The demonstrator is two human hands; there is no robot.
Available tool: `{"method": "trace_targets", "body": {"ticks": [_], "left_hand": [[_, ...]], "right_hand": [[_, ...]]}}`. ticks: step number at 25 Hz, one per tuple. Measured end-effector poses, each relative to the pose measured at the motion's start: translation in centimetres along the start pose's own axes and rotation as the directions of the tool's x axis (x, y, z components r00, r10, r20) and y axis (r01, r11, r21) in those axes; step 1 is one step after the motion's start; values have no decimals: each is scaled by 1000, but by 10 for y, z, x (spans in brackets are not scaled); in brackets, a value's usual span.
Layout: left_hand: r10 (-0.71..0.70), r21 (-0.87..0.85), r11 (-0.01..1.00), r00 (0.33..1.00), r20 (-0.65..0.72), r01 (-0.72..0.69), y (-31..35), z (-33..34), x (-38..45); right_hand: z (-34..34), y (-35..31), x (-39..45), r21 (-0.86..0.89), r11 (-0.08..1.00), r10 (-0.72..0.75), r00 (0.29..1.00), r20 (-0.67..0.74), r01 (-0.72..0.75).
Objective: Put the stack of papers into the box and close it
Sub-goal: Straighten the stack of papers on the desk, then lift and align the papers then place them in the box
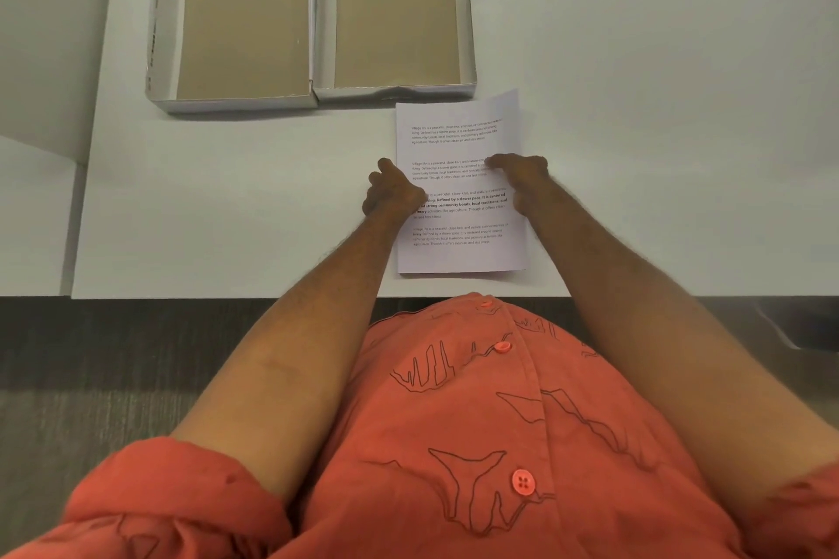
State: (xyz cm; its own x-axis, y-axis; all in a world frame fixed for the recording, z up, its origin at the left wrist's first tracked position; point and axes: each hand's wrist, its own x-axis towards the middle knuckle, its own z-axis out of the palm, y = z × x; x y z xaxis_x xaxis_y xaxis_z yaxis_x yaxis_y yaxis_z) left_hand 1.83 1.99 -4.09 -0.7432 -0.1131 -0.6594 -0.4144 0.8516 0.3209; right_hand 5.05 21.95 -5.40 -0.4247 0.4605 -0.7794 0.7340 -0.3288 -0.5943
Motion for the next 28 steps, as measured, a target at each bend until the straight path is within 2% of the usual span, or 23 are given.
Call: {"method": "trace_targets", "body": {"ticks": [3,6,10,13,15,17,18,20,22,25,28], "left_hand": [[12,-11,1000,1000,6,-12,-1,-1,0],[19,-17,1000,1000,3,-19,-3,-1,1],[60,-49,997,998,-7,-60,-9,-1,6],[112,-206,973,994,3,-109,-25,2,16],[107,-496,866,992,68,-59,-33,-3,15],[184,-765,644,969,167,10,-37,-17,1],[284,-825,564,944,170,-21,-37,-25,-7],[460,-861,495,877,140,-122,-34,-43,-21],[529,-847,476,847,60,-238,-24,-60,-39],[576,-777,472,813,-85,-416,-8,-73,-59],[581,-759,474,806,-112,-447,-1,-75,-65]], "right_hand": [[-5,-4,-5,39,998,46,997,57,-49],[-5,-10,-22,-3,1000,-15,996,83,15],[-3,-10,-40,-139,964,-215,973,89,226],[-5,-2,-55,-241,880,-385,912,144,410],[-14,-2,-67,-180,855,-441,864,243,487],[-29,-4,-76,-89,853,-455,817,354,514],[-38,-6,-80,-46,855,-460,794,397,517],[-53,-10,-91,37,847,-490,752,440,530],[-64,-20,-104,90,809,-562,721,405,581],[-73,-32,-121,90,737,-666,696,270,670],[-74,-25,-123,113,711,-702,690,174,695]]}}
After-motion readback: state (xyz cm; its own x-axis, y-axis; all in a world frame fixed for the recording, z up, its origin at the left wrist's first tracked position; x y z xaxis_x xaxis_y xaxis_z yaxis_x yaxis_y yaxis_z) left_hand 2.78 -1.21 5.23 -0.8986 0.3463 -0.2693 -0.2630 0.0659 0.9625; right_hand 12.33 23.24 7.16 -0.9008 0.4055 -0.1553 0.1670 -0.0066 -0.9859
